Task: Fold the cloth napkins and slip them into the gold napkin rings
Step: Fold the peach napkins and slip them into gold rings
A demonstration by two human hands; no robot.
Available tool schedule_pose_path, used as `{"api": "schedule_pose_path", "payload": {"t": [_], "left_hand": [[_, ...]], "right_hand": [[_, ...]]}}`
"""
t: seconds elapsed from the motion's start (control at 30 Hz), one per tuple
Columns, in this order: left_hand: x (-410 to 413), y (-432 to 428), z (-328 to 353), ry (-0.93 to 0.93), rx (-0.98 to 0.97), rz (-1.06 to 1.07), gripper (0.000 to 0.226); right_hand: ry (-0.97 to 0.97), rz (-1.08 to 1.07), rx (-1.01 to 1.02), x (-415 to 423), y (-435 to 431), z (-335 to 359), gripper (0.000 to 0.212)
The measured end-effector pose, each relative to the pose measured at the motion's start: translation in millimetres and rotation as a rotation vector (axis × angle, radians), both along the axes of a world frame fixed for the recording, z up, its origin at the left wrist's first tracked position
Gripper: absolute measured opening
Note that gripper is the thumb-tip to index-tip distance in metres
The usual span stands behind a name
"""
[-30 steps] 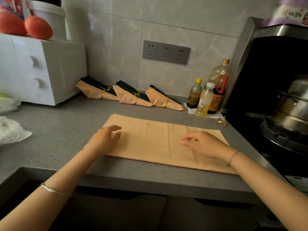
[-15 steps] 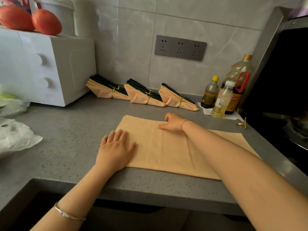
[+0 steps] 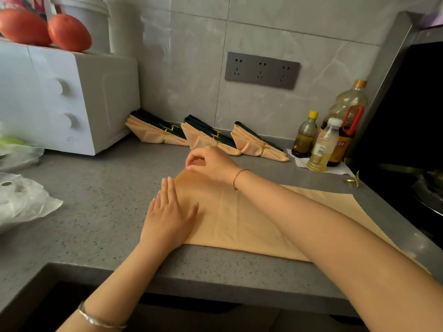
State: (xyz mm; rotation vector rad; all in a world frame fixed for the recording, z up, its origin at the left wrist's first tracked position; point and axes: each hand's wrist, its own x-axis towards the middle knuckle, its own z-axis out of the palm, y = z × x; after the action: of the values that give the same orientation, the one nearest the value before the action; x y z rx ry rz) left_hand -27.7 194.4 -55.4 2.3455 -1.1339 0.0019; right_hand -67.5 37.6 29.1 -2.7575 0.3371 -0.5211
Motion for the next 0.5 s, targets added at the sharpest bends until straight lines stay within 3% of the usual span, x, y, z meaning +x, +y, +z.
{"api": "schedule_pose_path", "payload": {"t": [0.13, 0.3, 0.43, 0.5], "left_hand": [[-2.2, 1.5, 3.7, 0.065, -0.124, -0.026, 0.080], [-9.1, 12.1, 21.6, 0.013, -0.107, -0.120, 0.068], [-30.0, 15.3, 29.2, -0.118, 0.082, -0.233, 0.059], [-40.7, 17.5, 24.9, -0.176, 0.189, -0.296, 0.070]], "right_hand": [[-0.094, 0.028, -0.119, -46.8, 8.9, 11.1, 0.010], [-0.096, -0.007, -0.123, -112.6, 10.7, 13.0, 0.013], [-0.119, 0.006, -0.125, -163.3, 14.5, 3.2, 0.017], [-0.113, 0.031, -0.062, -182.4, 17.4, -11.4, 0.018]]}}
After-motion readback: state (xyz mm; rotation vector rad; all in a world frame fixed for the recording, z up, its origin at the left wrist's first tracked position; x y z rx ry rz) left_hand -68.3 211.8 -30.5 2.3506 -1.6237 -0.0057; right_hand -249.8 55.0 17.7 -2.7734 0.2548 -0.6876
